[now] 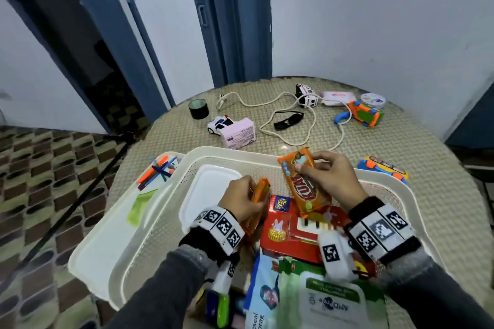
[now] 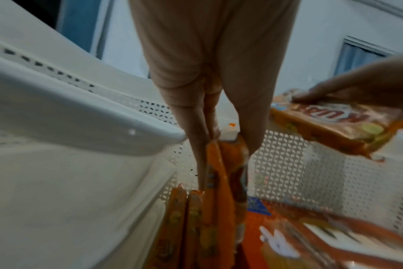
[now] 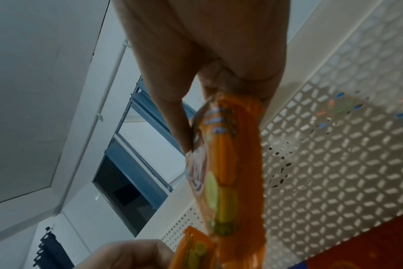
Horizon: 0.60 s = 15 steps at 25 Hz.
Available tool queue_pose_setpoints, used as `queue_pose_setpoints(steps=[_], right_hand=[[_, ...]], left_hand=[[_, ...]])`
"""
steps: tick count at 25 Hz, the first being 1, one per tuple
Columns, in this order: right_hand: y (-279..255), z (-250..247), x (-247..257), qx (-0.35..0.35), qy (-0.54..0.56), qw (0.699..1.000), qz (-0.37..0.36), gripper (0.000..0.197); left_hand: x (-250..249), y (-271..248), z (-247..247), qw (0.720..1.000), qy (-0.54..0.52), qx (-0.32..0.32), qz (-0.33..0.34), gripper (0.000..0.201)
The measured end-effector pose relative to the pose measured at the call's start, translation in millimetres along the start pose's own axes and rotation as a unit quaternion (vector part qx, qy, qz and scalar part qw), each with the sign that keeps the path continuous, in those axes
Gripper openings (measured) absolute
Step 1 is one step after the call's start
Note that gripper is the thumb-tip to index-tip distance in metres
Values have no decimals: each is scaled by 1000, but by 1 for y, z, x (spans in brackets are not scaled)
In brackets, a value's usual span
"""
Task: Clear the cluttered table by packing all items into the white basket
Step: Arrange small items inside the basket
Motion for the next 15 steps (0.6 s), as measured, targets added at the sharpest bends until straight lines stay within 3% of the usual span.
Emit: queue_pose_setpoints(steps=[4,8,15], right_hand=[[-4,-6,3,30,9,999,16,29],[-6,-10,5,52,-25,998,-5,20],[-5,-8,-1,76,-66,995,-15,23]], left_hand=[[-1,-3,12,1000,-12,-10,22,31],[5,-4,10,999,-19,-3,46,40],[15,-2,6,997,37,16,70,45]])
Point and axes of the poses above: each hand's wrist, its own y-axis towards the middle knuckle, its own z-axis out of the palm, x = y × z, the point moved 1 cm from there along y, towards the middle knuckle, and after that the axes turned 15 degrees about -x, right-handed, at the moved point
